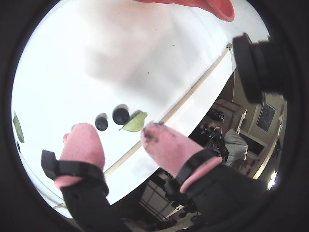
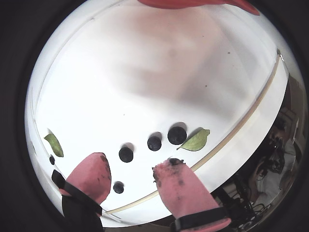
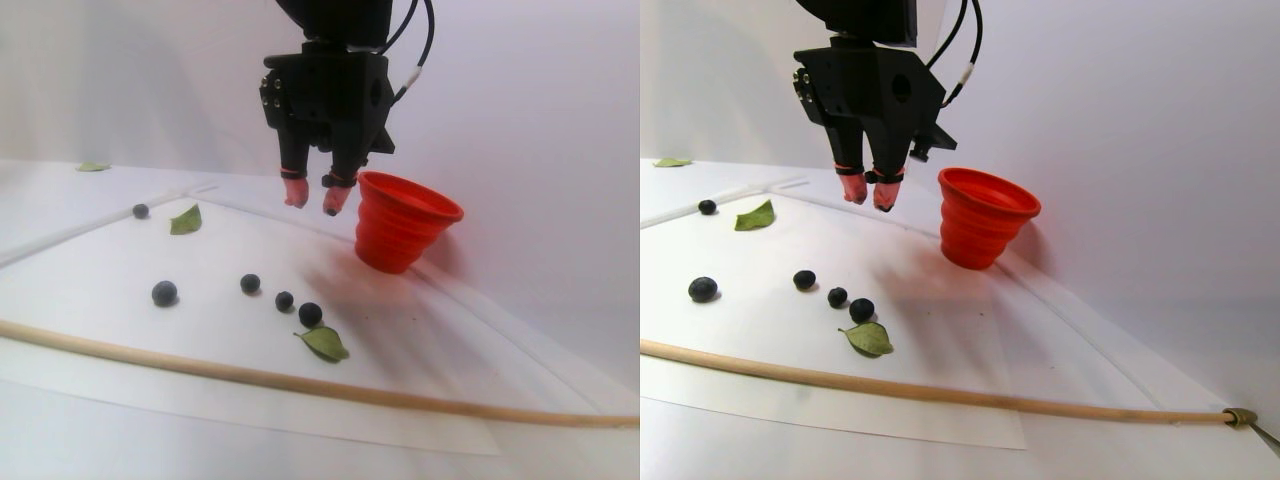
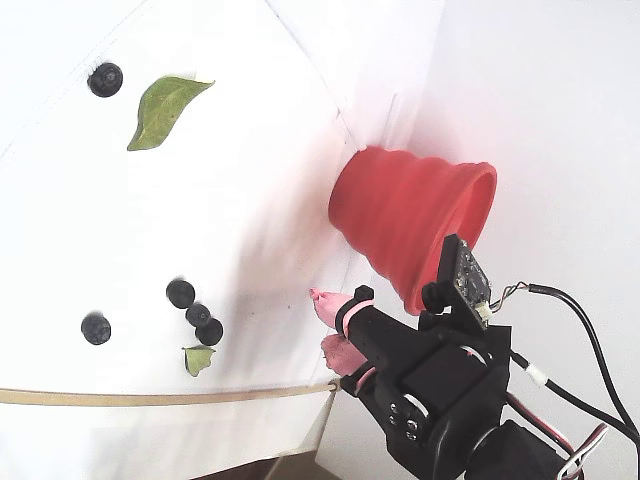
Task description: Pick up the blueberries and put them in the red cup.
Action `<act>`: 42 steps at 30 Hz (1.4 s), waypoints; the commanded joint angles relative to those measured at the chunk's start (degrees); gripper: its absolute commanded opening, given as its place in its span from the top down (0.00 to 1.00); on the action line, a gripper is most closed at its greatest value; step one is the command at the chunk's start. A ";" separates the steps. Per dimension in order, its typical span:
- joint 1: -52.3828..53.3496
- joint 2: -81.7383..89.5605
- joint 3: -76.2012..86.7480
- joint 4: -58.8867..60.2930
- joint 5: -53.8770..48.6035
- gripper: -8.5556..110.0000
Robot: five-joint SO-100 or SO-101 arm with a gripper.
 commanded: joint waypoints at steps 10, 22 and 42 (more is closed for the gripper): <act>-2.02 -3.69 -0.70 -2.90 0.70 0.78; -5.54 -6.24 -0.44 -4.31 1.58 0.77; -8.17 -11.43 -0.62 -7.03 2.55 0.76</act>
